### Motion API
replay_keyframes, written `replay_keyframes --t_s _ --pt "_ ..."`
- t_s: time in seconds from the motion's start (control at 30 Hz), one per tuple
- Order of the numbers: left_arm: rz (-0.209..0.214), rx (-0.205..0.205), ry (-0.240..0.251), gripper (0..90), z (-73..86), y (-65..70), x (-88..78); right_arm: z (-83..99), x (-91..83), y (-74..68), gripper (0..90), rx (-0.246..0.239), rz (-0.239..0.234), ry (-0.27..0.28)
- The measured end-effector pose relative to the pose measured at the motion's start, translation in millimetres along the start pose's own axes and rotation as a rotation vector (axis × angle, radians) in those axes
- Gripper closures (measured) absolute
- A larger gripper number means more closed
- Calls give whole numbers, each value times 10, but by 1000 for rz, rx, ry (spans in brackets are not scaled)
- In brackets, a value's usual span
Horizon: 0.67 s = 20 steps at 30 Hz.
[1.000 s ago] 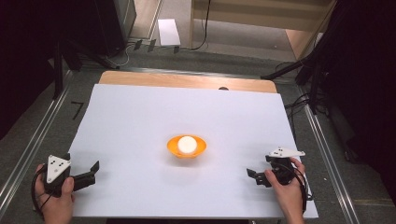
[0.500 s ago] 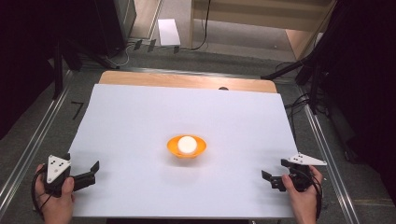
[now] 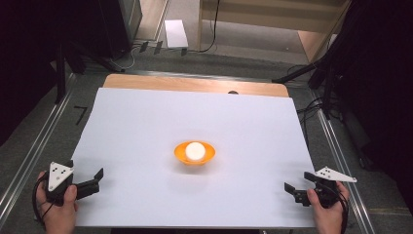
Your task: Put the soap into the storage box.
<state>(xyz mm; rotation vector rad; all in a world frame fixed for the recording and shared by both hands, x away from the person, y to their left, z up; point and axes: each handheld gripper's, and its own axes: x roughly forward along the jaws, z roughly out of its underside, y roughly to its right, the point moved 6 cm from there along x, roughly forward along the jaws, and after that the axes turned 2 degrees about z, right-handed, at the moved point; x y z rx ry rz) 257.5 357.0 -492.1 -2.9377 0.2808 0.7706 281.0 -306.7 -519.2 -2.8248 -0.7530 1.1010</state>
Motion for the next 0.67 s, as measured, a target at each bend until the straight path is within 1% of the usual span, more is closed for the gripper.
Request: replay_keyframes --t_s 0.17,0.3,0.33,0.4,0.47,0.5,0.57,0.67 --pt "7 0 5 13 -1 0 -2 43 -90 103 28 29 17 30" --pt "12 -1 3 13 -1 -1 -3 96 -144 199 28 38 42 41" --pt "12 -4 4 13 -1 -3 -4 111 -160 227 28 51 47 46" --pt "17 -10 6 13 -1 -8 -7 131 -190 273 29 78 40 69" --pt "19 -14 7 13 -2 -10 -7 131 -217 293 29 93 41 88" --pt "20 -15 6 13 -2 -10 -6 135 -219 301 29 87 44 90" --pt "21 -11 6 13 -2 -10 -3 146 -219 298 30 95 42 89" --pt "21 -12 4 13 -2 -10 -3 144 -218 286 30 94 39 95"
